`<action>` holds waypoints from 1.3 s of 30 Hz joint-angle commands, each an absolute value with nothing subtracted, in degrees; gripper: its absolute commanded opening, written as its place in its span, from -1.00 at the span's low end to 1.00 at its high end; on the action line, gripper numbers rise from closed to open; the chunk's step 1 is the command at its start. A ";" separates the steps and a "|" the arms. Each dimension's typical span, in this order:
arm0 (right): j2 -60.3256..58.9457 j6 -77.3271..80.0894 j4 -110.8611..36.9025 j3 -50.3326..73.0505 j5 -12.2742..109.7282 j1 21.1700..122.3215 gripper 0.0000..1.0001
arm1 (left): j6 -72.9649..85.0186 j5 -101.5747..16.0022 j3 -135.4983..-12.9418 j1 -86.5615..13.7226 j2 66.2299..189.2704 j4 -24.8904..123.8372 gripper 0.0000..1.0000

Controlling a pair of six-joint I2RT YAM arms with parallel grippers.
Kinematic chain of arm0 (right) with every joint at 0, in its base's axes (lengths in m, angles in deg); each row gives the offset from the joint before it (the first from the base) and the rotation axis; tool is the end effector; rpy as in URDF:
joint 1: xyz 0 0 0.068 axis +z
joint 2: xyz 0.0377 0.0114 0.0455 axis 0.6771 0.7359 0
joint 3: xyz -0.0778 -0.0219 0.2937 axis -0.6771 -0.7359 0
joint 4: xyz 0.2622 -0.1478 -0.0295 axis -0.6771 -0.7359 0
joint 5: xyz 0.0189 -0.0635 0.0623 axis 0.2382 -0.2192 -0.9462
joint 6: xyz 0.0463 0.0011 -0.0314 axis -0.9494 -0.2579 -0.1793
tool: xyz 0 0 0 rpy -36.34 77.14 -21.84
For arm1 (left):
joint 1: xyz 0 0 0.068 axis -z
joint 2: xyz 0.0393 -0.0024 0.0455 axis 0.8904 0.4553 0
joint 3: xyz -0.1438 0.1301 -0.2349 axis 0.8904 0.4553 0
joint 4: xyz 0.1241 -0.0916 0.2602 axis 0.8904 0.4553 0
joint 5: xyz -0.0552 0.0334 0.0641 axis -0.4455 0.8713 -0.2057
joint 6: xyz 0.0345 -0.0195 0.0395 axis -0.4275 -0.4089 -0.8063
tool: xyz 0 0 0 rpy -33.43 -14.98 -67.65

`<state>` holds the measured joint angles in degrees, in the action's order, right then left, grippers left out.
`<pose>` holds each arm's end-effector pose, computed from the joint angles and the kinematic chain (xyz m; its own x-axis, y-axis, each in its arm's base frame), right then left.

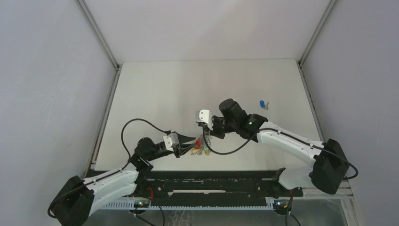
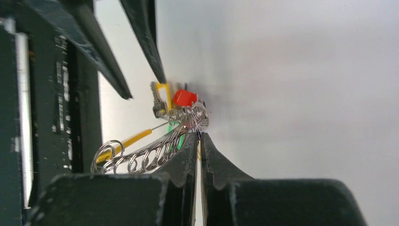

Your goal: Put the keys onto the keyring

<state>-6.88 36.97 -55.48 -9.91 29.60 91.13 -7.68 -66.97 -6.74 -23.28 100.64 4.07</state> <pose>0.1972 0.2492 0.2859 0.0623 -0.5784 -0.8134 -0.9910 0.0607 -0.1190 0.1247 -0.1303 0.1869 0.0876 -0.0320 -0.9956 0.9479 0.3099 0.0735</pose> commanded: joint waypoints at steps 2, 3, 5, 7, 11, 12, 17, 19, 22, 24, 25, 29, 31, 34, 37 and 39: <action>-3.91 38.95 -69.53 -0.77 44.76 94.17 -1.00 | -8.17 -62.01 -8.84 -23.19 98.57 5.70 -0.30; -3.29 39.22 -71.73 0.74 45.94 94.69 -1.00 | -7.96 -61.66 -8.96 -23.19 98.82 5.61 -0.30; -2.62 39.51 -74.83 2.68 46.63 95.41 -1.00 | -7.00 -61.42 -9.25 -23.19 99.57 4.01 -0.29; -2.55 39.86 -77.09 3.68 47.30 96.18 -1.00 | -5.23 -60.80 -9.07 -23.19 100.99 0.54 -0.30; -3.16 41.20 -79.67 5.59 47.62 97.72 -1.00 | -1.31 -61.24 -8.81 -23.19 105.99 -8.03 -0.33; -3.13 41.57 -80.24 6.08 47.09 97.97 -1.00 | -0.19 -61.86 -8.82 -23.19 107.42 -10.38 -0.34; -2.57 42.46 -81.83 8.36 45.09 98.82 -1.00 | 2.91 -65.38 -9.03 -22.87 114.36 -22.64 -0.38; -1.94 42.85 -82.34 8.86 45.03 99.07 -1.00 | 3.46 -66.06 -9.46 -22.63 117.33 -25.96 -0.39; -1.21 43.21 -82.66 9.07 45.61 99.45 -1.00 | 3.96 -66.87 -10.75 -22.30 119.79 -27.62 -0.40; -0.86 43.41 -82.76 9.03 45.96 99.46 -1.00 | 3.52 -67.35 -11.32 -21.87 120.89 -27.61 -0.42; -0.71 43.51 -82.74 9.09 46.05 99.46 -1.00 | 3.24 -67.15 -11.44 -21.61 121.30 -27.61 -0.42; -0.47 44.03 -82.58 9.01 45.45 99.49 -1.00 | 2.43 -66.69 -12.34 -20.92 123.49 -27.66 -0.48; -0.30 44.27 -82.37 8.99 45.00 99.44 -1.00 | 2.36 -67.05 -13.24 -20.66 125.26 -27.74 -0.53; -0.12 44.28 -82.30 9.07 44.94 99.37 -1.00 | 1.91 -67.31 -14.23 -20.07 127.45 -27.77 -0.55; -0.11 44.24 -82.43 9.02 44.65 99.22 -1.00 | 1.37 -67.12 -14.40 -19.69 128.92 -27.94 -0.55; -0.20 44.25 -82.33 8.98 44.43 99.26 -1.00 | 1.10 -67.04 -14.51 -19.52 129.61 -28.00 -0.55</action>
<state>0.12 43.46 -84.00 6.66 45.47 99.02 2.39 -66.36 -12.07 -20.09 128.57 -24.39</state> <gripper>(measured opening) 0.003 0.230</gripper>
